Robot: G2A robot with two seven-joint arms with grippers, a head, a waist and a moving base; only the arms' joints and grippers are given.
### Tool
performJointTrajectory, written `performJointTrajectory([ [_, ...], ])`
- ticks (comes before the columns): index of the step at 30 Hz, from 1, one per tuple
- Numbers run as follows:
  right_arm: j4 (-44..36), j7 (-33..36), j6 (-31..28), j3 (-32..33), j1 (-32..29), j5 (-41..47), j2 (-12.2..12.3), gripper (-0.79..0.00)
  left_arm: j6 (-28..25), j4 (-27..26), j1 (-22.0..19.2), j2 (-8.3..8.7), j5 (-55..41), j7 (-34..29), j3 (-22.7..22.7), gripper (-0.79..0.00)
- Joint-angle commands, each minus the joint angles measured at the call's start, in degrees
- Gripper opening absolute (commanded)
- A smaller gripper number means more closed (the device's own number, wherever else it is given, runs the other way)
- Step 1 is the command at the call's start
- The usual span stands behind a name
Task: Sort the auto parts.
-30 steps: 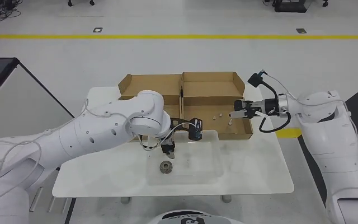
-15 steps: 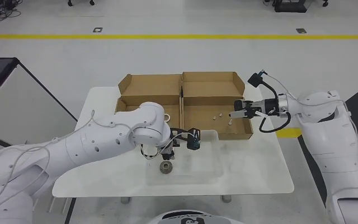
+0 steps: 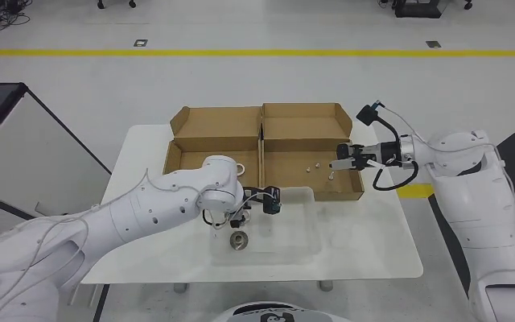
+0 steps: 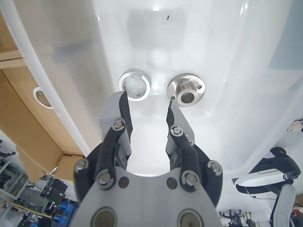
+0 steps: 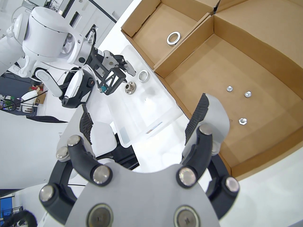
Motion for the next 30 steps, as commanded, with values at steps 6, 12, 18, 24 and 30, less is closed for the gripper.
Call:
performJointTrajectory([
  [6, 0.00, 0.00, 0.00, 0.00, 0.00, 0.01, 0.00, 0.000, -1.15, 2.38, 0.48, -1.03, 3.85, 1.17, 0.00, -0.428],
  [12, 0.00, 0.00, 0.00, 0.00, 0.00, 0.01, 0.00, 0.000, -1.75, 4.19, 1.41, -1.92, 7.58, 1.76, 0.00, -0.437],
  [18, 0.00, 0.00, 0.00, 0.00, 0.00, 0.01, 0.00, 0.000, -2.24, 5.73, 2.16, -2.73, 9.36, 2.26, 0.00, -0.453],
  [24, 0.00, 0.00, 0.00, 0.00, 0.00, 0.01, 0.00, 0.000, -2.48, 6.49, 2.21, -3.29, 10.55, 2.50, 0.00, -0.468],
  [30, 0.00, 0.00, 0.00, 0.00, 0.00, 0.01, 0.00, 0.000, -3.32, 7.11, 2.43, -3.77, 11.24, 3.34, 0.00, -0.477],
])
